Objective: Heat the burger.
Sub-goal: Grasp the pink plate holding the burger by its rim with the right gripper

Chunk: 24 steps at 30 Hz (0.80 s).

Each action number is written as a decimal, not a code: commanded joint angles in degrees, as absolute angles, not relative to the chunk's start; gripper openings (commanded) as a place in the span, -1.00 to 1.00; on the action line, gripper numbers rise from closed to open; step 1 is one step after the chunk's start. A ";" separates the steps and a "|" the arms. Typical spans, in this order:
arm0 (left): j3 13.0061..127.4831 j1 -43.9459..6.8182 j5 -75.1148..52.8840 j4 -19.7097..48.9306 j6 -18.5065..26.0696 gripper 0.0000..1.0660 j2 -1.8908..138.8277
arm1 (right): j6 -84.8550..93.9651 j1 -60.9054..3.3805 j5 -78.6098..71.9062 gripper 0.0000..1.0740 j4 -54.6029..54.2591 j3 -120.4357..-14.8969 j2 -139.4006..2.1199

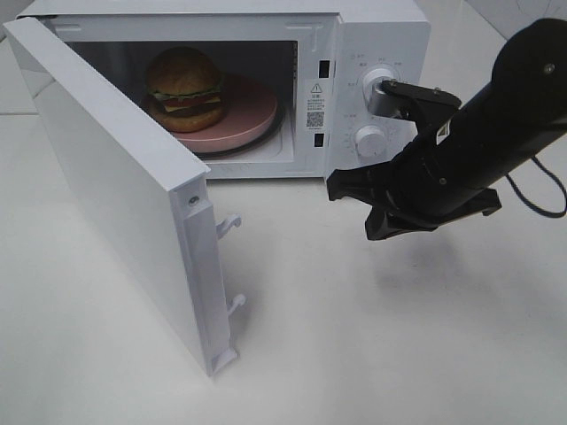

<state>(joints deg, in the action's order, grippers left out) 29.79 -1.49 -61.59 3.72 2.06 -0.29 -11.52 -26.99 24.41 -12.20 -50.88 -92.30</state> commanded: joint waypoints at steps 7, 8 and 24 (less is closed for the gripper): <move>29.56 -1.20 -61.19 4.13 2.01 0.83 -0.69 | 19.08 -26.64 43.89 -0.97 -5.16 -57.70 -91.79; 29.56 -1.20 -61.19 4.13 2.01 0.83 -0.69 | 19.08 -26.64 43.89 -0.97 -5.16 -57.70 -91.79; 29.56 -1.20 -61.19 4.13 2.01 0.83 -0.69 | 77.64 -26.64 42.23 -0.92 -4.93 -58.50 -91.56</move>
<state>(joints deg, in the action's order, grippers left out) 29.79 -1.49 -61.59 3.72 2.06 -0.29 72.02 -26.99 42.86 -4.93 -58.38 -91.90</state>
